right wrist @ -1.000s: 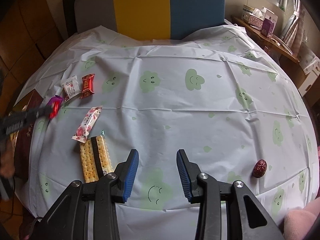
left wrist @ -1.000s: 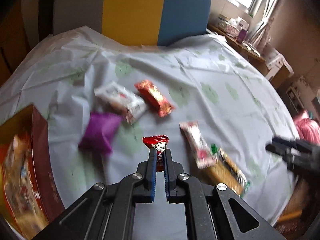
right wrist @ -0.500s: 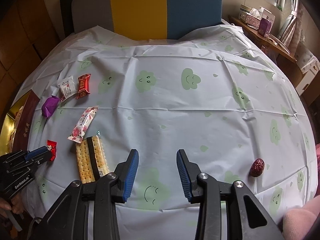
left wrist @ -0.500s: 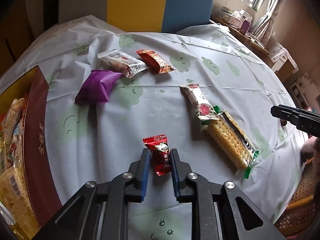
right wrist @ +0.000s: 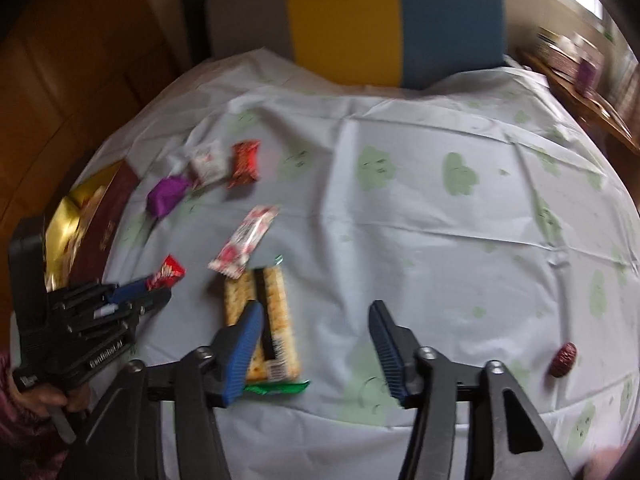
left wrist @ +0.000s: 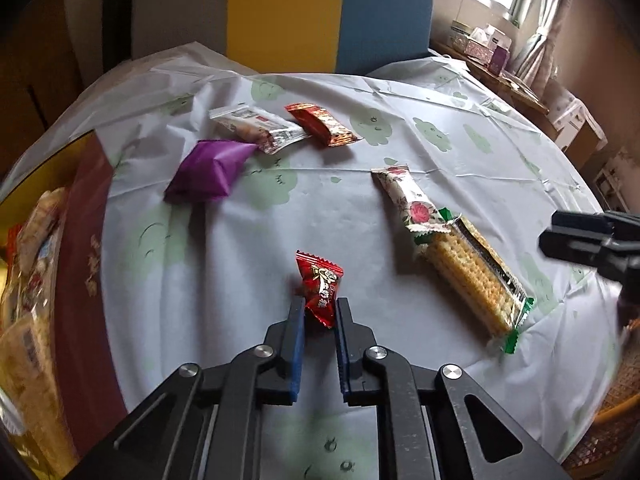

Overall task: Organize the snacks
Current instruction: 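Grasp the cracker pack with the right gripper while the left holds the red candy, then drop the red candy into the gold tin with the left gripper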

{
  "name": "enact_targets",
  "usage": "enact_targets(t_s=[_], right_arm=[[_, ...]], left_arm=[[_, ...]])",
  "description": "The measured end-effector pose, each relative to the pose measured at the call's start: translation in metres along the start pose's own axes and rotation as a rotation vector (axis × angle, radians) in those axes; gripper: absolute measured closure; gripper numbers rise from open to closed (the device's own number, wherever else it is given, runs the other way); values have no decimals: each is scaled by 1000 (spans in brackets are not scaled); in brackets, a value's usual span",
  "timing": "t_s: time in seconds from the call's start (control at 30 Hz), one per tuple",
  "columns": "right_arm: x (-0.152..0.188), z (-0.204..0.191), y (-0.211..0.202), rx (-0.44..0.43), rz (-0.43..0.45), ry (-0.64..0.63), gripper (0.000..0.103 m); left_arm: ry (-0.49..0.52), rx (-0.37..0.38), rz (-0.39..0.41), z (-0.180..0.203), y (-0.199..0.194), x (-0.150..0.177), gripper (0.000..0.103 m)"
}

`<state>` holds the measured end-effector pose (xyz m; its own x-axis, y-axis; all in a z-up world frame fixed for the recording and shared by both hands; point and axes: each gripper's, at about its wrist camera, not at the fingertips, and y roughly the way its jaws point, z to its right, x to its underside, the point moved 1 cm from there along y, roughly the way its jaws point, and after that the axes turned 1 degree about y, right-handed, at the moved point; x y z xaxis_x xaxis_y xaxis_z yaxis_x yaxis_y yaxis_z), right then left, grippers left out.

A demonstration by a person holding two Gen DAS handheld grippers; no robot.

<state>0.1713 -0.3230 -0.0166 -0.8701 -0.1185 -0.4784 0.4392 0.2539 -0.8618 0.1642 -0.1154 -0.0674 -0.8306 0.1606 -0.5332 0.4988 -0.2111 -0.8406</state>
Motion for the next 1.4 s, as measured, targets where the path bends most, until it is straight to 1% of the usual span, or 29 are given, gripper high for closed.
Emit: enact_targets(t_s=[0.1,0.17,0.23,0.3,0.37,0.43,0.47,0.5,0.53,0.57,0.67,0.73,0.77,0.83,0.87,1.07,1.23,1.33,1.4], right_arm=[[4,-14,10,-4,-31,-51,39],[5,-22,16,-19,-48,-73,36],[5,-30,25,-40,-73,-83,36],[4,-36,35,-19,-90,-107,36],[3,-42,51,-30,-133,-108,36],[4,-45,62,-8,-155,-111,36],[6,-46,68,17,-165,-123,37],[10,-50,70,40,-159,-162,45],[9,-54,69,45,-147,-180,55],[10,-54,66,47,-144,-178,55],[13,-41,62,134,-154,-131,55],[14,-31,61,171,-163,-86,55],[15,-26,64,166,-188,-65,55],[15,-21,65,138,-195,-18,54],[15,-20,66,134,-196,-16,54],[19,-18,66,120,-196,-14,54],[16,-14,65,130,-198,-41,54],[16,-23,67,144,-194,-72,54],[17,-23,68,143,-195,-70,54]], left_arm=[[4,-5,17,0,-10,10,89],[16,-13,28,1,-16,19,89],[17,-1,40,1,-23,27,89],[24,-4,45,1,-27,36,89],[20,-12,41,0,-26,44,89],[10,-4,65,-3,-27,50,89],[12,-6,69,-3,-26,51,89],[9,-6,74,-4,-27,52,89],[9,-6,76,-4,-26,52,89],[10,-8,78,-4,-26,52,89],[18,-15,91,-3,-26,56,89],[20,-18,97,-2,-26,57,89],[23,-22,101,-1,-26,58,89],[30,-32,108,0,-26,59,89],[32,-35,111,1,-26,60,89],[50,-58,123,4,-26,60,89],[50,-74,121,5,-29,59,89],[41,-63,115,6,-35,61,89],[48,-61,127,7,-42,62,89]])
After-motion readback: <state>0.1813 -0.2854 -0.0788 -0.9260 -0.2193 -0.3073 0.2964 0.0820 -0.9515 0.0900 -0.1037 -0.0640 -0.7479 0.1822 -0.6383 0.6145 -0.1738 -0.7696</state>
